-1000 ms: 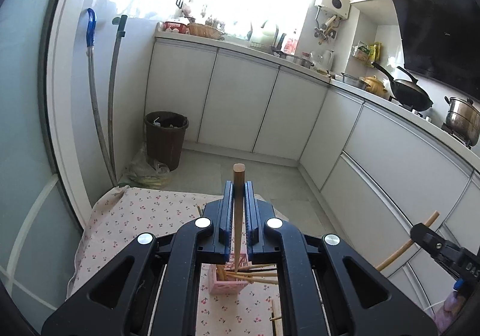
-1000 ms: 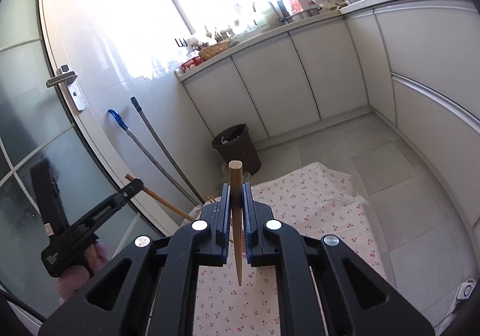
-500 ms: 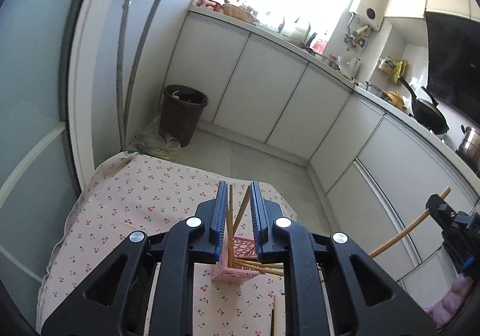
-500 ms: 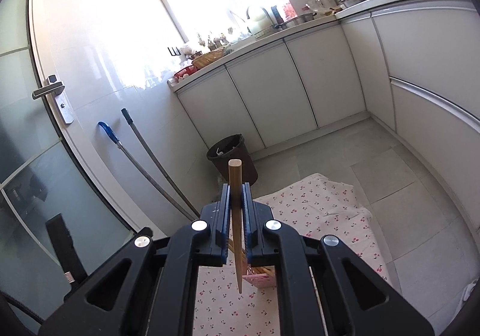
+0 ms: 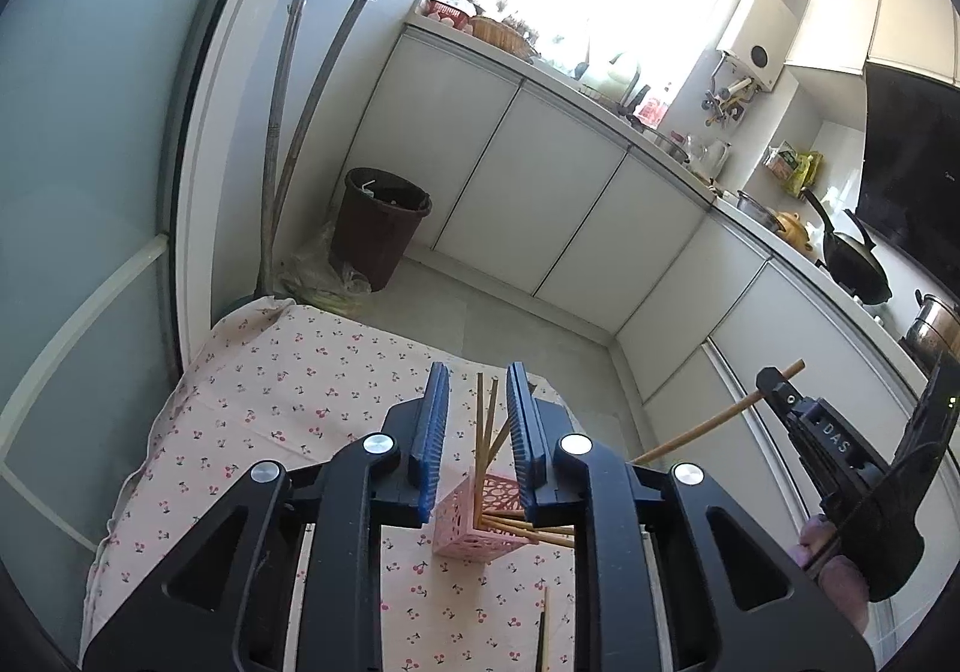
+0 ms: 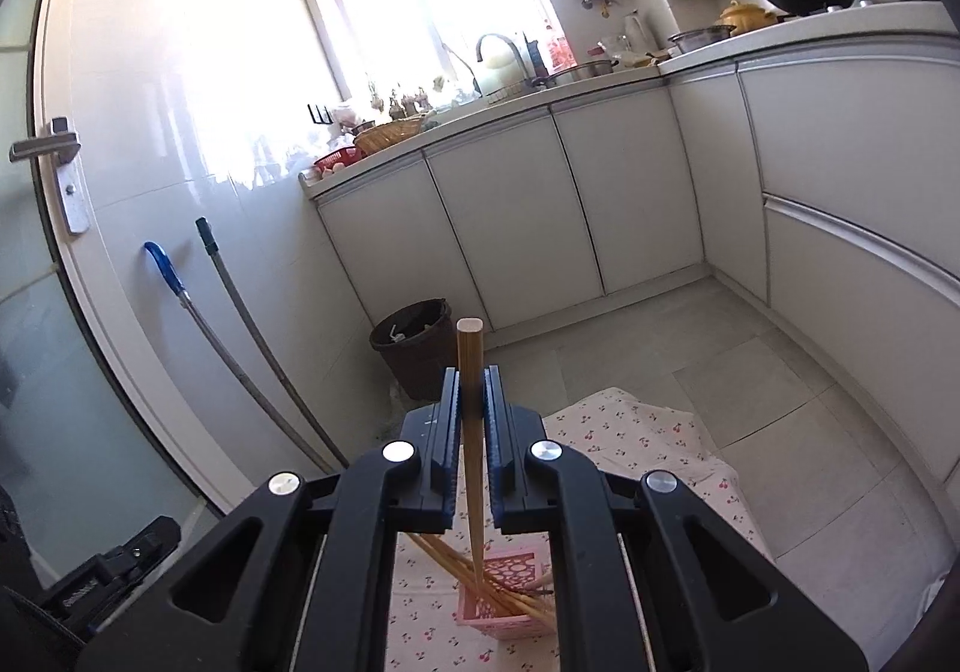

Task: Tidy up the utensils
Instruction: 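Open the right tool to drop its chopstick into the basket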

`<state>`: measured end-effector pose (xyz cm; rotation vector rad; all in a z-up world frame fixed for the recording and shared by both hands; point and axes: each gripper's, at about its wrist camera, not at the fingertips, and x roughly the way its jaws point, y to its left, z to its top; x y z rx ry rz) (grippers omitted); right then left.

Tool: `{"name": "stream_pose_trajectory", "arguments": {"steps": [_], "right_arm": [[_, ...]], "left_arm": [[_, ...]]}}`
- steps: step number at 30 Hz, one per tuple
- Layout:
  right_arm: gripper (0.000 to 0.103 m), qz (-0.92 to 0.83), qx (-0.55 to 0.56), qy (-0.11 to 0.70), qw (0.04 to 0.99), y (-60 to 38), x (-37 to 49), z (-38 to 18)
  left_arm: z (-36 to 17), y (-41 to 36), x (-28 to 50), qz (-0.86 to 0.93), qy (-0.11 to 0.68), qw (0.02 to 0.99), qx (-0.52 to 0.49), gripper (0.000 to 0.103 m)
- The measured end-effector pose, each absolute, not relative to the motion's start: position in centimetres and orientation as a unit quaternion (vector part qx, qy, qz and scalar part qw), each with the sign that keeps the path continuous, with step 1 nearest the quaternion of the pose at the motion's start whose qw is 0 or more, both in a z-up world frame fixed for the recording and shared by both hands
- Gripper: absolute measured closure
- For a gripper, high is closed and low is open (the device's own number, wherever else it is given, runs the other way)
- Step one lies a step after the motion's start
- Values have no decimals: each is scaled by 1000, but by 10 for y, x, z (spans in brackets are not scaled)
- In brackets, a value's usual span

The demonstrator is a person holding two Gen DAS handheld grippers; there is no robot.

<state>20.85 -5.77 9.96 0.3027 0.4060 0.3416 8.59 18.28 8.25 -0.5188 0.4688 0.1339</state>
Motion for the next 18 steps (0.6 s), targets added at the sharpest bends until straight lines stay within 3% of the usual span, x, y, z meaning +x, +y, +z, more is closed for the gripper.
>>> {"name": "stream_pose_trajectory", "arguments": {"steps": [5,7,9,18], "right_arm": [[88,217,139,232,938,-36,219,71],[66,228,128,232,937,-30,211,74],[55,233,129,223,938,-33,198,82],[50,214,107,216,946,-53,160,99]], "left_arm": [[72,180,93,80,249,936,-235,80],[71,177,93,77,254,937,-229,78],[70,173,90,80,255,938,-219,75],[76,152,73,83,253,945,-188,64]]}}
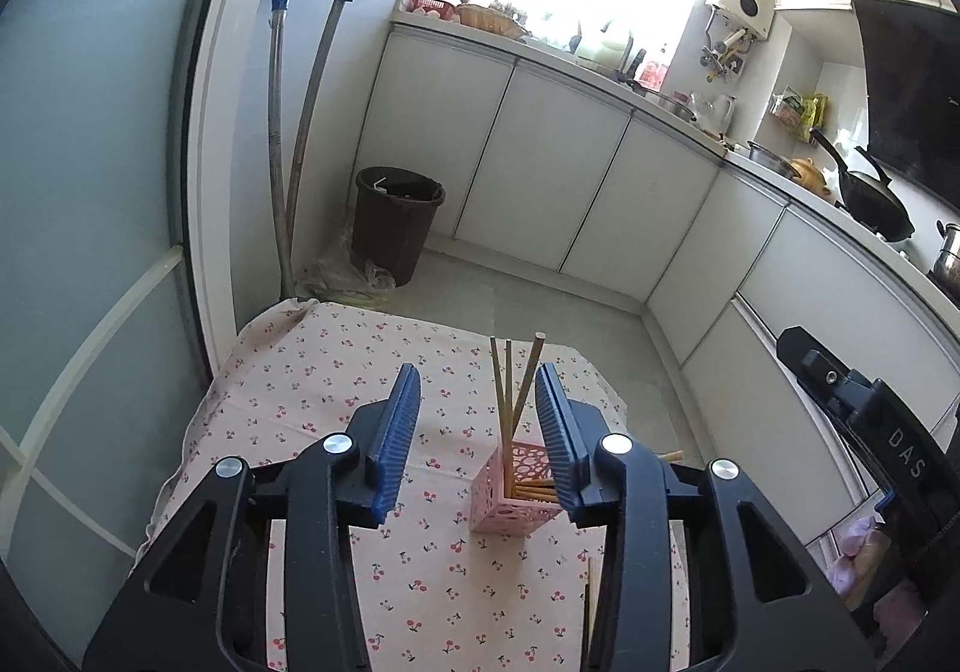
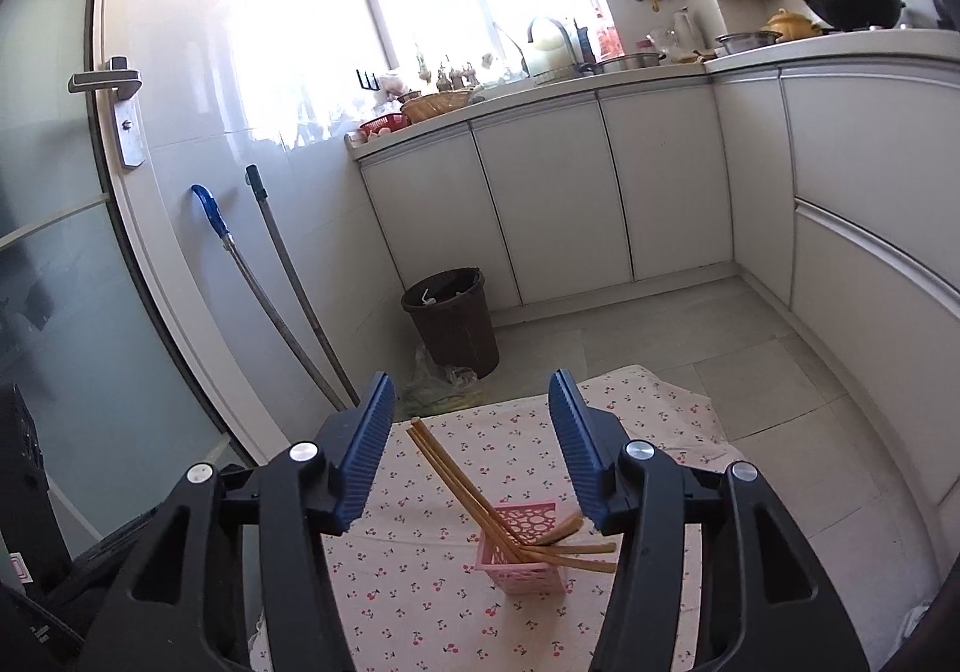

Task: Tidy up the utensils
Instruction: 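Open the right tool to drop its chopstick into the basket, then move both open tools back toward the last chopsticks on the cloth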

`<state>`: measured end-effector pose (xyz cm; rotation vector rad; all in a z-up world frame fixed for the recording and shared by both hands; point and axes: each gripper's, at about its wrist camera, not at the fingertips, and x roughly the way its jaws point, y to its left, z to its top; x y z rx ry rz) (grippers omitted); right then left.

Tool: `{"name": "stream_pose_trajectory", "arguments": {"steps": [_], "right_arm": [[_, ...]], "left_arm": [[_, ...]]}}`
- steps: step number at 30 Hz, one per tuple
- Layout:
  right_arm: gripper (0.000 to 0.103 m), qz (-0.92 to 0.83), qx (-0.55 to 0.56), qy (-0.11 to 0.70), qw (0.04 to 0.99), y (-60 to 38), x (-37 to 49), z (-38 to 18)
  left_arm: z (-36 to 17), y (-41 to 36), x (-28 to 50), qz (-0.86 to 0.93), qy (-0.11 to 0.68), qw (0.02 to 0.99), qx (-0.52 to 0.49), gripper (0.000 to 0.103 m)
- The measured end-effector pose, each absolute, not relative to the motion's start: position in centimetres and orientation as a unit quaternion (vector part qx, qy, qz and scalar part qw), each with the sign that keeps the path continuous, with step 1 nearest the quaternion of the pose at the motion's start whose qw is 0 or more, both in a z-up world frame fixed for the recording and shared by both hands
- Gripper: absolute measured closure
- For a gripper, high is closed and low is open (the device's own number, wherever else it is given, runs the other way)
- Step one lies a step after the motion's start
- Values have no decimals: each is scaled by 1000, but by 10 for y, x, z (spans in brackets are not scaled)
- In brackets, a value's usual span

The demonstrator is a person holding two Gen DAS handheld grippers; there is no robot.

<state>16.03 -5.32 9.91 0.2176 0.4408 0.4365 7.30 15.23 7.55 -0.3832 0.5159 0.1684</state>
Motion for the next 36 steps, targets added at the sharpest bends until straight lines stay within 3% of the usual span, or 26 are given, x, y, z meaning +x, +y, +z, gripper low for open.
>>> {"name": "stream_pose_trajectory", "arguments": {"steps": [9,13,15,24,31,36], "right_arm": [[31,180,86,227,953,-89,126,92],[15,161,95,250,950,-125,108,77],[13,152,107,266,946,-146,102,68],[9,49,179,363,913,-246,109,25],[9,56,350,430,830,-301,122,-18],[9,54,382,422,820,-312,123,-20]], "left_arm": [[56,122,67,76,278,945,-155,45],[21,104,79,63,333,930,-141,34],[-7,89,88,52,380,916,-115,31],[-111,26,112,-7,530,846,-54,29],[-152,-9,130,-24,576,815,-61,33],[-169,-15,143,-5,592,802,-74,39]]}}
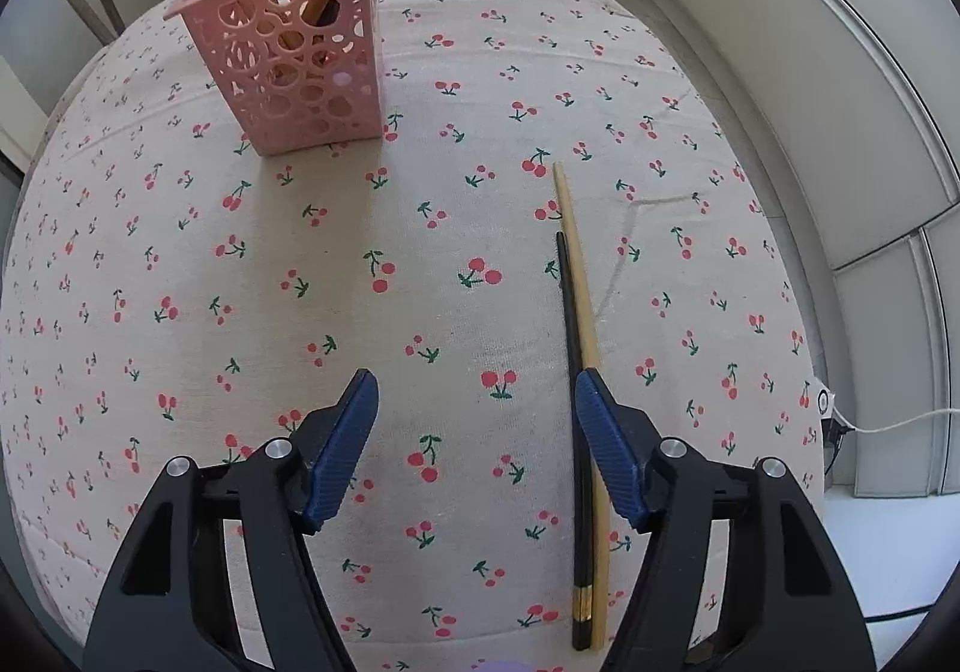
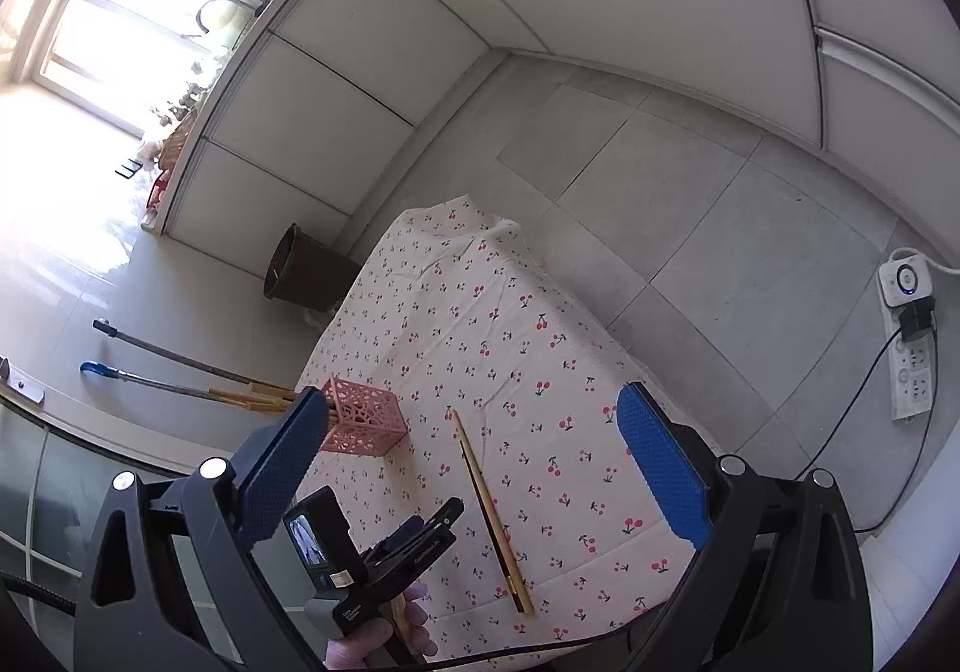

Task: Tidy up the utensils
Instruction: 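Move both open tools back toward the last chopsticks on the cloth, then grasp the dark chopstick with the left tool while the right tool grasps the wooden one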

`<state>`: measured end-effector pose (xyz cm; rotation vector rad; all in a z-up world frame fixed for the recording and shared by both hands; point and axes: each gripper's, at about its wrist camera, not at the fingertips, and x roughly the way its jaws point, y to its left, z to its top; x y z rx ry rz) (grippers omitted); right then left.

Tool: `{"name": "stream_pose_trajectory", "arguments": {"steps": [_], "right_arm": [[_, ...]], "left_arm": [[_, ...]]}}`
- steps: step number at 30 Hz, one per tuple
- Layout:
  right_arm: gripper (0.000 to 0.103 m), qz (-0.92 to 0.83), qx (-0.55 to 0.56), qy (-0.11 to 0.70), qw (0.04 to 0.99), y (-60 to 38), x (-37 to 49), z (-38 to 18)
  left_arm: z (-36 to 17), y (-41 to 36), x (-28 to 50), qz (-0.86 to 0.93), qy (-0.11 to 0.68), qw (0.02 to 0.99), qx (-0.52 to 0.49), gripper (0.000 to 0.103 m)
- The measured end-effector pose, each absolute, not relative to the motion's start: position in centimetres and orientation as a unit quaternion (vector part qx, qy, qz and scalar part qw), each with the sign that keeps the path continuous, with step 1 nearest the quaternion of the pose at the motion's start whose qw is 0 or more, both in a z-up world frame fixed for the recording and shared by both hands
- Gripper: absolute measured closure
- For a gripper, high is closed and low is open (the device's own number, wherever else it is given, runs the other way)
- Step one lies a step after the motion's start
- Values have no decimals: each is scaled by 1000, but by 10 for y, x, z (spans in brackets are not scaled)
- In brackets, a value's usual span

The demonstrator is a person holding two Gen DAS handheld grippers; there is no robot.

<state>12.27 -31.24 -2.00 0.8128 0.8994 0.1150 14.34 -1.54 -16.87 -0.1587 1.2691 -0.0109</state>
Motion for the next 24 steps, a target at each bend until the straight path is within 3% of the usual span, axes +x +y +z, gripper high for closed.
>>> {"name": "stream_pose_trajectory", "arguments": {"steps": [17,24], "right_arm": [[9,62,408,445,795,-322,131,-38],[9,59,388,458,798,-313,137,-45]], "left_arm": [[-180,-23,158,19,606,791,-84,40],[-187,-50,173,25,601,799,-21,42]]}}
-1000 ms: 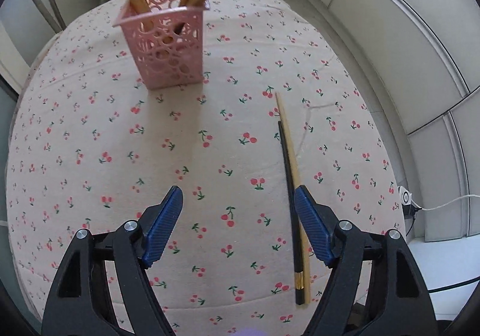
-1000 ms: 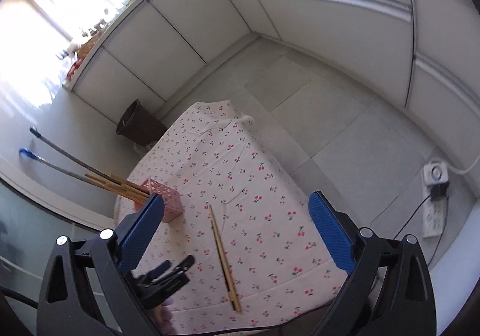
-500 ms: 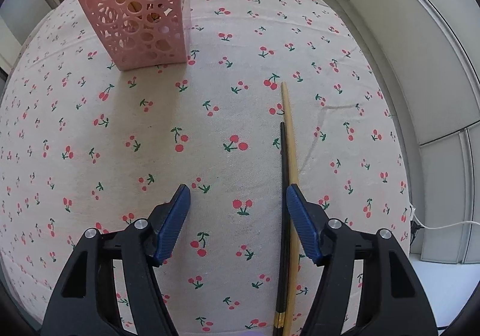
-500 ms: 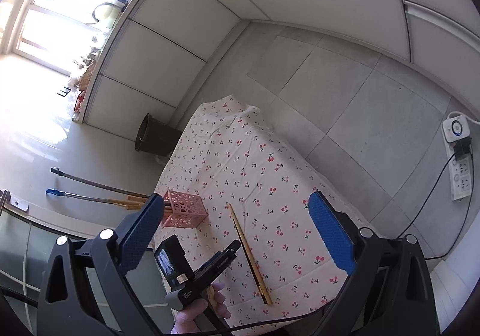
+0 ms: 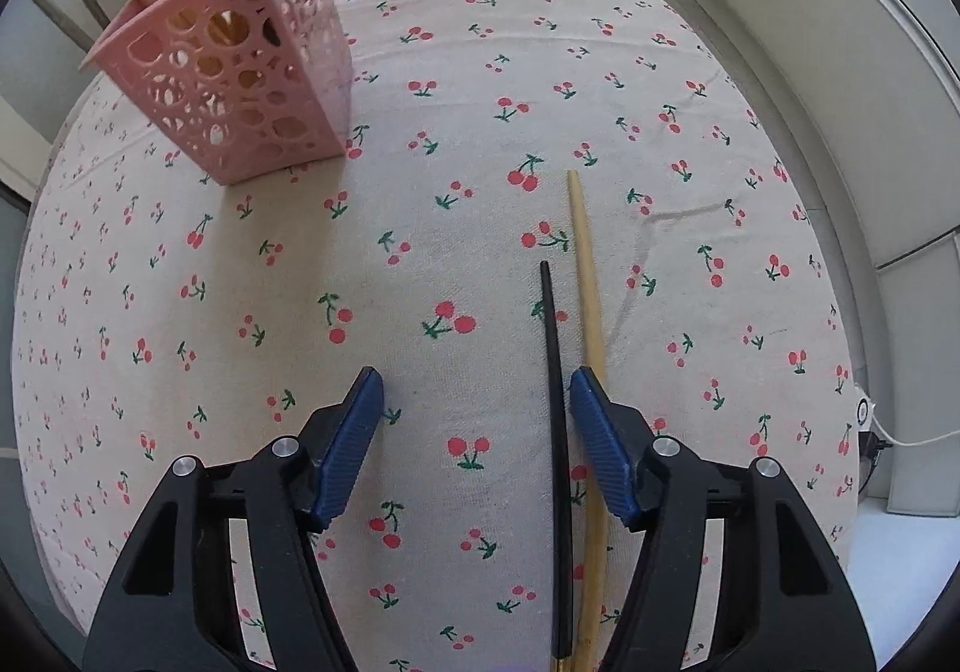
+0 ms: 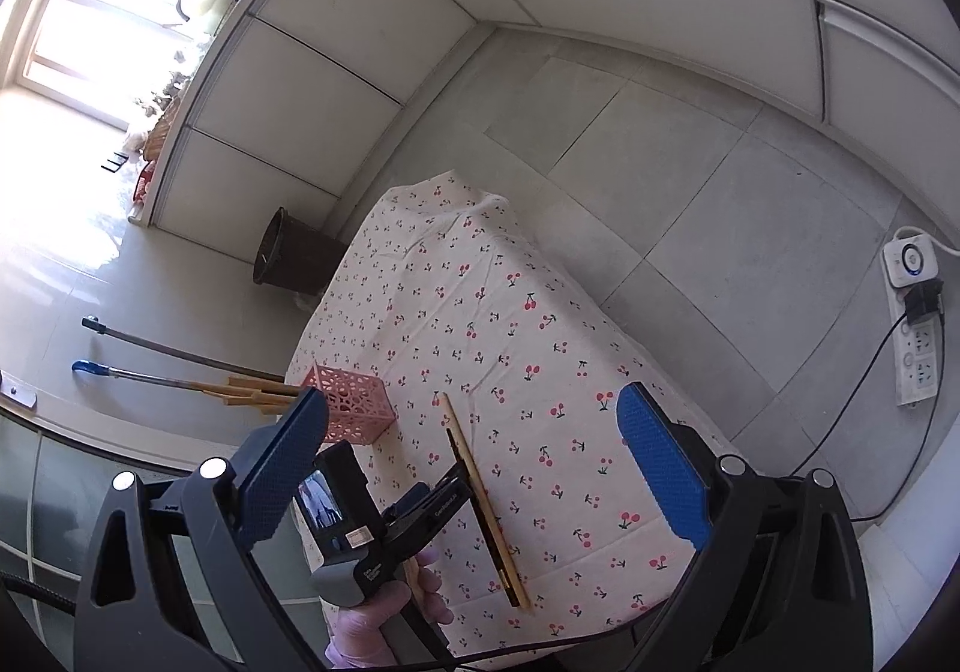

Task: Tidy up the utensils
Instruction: 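Grasp the dark chopstick with the left tool while the right tool grasps the wooden one, then lift both held chopsticks and carry them above the pink basket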

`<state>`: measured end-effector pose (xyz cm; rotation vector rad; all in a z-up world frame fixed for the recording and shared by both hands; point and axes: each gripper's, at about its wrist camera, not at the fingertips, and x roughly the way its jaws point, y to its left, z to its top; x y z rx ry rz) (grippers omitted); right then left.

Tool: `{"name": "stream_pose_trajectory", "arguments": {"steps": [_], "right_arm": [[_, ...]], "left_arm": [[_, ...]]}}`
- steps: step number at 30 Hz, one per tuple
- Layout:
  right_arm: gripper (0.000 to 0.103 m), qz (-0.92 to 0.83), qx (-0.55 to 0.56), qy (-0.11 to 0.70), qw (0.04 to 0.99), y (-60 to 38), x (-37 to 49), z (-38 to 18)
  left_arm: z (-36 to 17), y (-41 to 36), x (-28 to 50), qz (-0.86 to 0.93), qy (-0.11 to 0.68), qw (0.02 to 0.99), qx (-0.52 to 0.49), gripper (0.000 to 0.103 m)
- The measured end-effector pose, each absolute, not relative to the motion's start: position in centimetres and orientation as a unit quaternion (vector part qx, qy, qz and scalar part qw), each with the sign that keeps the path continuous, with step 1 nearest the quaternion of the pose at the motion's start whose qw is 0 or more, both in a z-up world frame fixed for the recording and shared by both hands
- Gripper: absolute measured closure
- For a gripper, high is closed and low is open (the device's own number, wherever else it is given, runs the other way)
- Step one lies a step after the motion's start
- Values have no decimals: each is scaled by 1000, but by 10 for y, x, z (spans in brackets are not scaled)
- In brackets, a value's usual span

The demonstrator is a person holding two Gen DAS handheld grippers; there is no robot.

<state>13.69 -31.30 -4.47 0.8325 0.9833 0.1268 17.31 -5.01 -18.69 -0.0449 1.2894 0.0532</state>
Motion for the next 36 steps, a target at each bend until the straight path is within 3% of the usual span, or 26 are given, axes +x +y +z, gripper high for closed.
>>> {"name": "stream_pose_trajectory", "arguments": {"steps": [3,4,5,8,14,20,28,31,32,34,36], "right_arm": [[9,58,382,470,794,-308,143,-54],[9,57,379,475,792,-306,145,-57],[9,53,376,481,790,-304,148,-62],[9,46,365,497,785,-297,157,-75],[9,50,268,543,794,-243,184,-107],[10,64,186,558,806,-165,216,-145],[34,33,74,559,825,-103,231,-187],[62,16,15,534,845,-87,226,-187],[67,20,13,530,848,-86,224,-186],[95,32,12,527,849,-81,220,-183],[97,51,12,529,847,-74,215,-181]], "left_arm": [[-186,-61,174,11,588,809,0,54],[-185,-64,174,11,583,812,9,61],[-184,-67,172,10,577,817,21,79],[-185,-63,167,-9,576,817,10,95],[-172,-10,139,-23,556,829,-47,99],[-102,44,115,-7,483,873,-74,99],[-43,80,78,-2,410,909,-76,99],[-32,81,72,3,392,918,-67,99],[-29,82,70,4,387,920,-65,99],[-25,86,66,3,382,922,-68,99],[-23,88,66,6,379,923,-71,99]]}}
